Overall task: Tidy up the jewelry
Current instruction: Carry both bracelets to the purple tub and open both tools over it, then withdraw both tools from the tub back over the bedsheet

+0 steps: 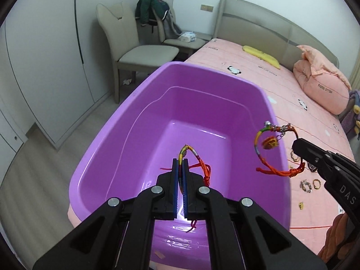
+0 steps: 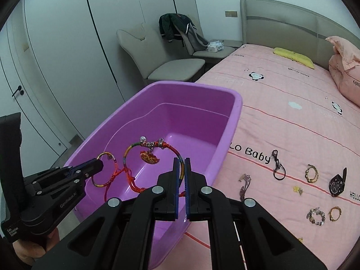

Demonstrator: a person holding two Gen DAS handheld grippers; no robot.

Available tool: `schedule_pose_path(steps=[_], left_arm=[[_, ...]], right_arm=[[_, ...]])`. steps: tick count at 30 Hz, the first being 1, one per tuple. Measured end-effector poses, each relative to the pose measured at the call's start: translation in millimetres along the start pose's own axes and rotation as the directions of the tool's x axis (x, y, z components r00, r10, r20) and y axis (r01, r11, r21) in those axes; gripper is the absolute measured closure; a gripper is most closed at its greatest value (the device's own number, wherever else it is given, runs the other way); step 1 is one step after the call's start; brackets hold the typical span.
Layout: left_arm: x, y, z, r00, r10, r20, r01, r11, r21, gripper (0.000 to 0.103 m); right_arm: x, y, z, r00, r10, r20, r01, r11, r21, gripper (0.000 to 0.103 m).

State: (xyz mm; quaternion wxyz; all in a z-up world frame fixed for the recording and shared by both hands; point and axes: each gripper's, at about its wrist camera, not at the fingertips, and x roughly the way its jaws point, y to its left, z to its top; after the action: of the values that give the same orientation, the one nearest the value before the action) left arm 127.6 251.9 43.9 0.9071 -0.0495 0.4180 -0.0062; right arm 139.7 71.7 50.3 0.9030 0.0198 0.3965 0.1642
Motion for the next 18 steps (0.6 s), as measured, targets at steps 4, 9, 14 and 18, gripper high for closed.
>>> schedule_pose_path(steps=[4, 9, 14, 18], left_arm=[[14, 5, -1, 0.999, 0.028, -0.031, -0.028, 1.000, -0.006, 0.099], [27, 8, -3, 0.997, 0.046, -0.064, -0.046, 0.999, -0.012, 0.099], [30, 10, -5, 0.994, 0.074, -0.082, -0.076, 0.997, -0.015, 0.098], [26, 12, -5, 0.991, 0.107, -0.084, -0.110, 0.994, -0.026, 0.074]], right_arm=[[26, 9, 3, 0.997, -0.021, -0.074, 0.019, 0.999, -0.030, 0.099], [39, 9, 1, 0.994, -0.038, -0.106, 0.034, 0.999, -0.036, 0.099], [43, 9, 3, 0.992, -0.056, -0.115, 0.051, 0.998, -0.045, 0.096], [34, 6, 3, 0.994, -0.080, -0.071, 0.076, 0.996, -0.055, 0.070]])
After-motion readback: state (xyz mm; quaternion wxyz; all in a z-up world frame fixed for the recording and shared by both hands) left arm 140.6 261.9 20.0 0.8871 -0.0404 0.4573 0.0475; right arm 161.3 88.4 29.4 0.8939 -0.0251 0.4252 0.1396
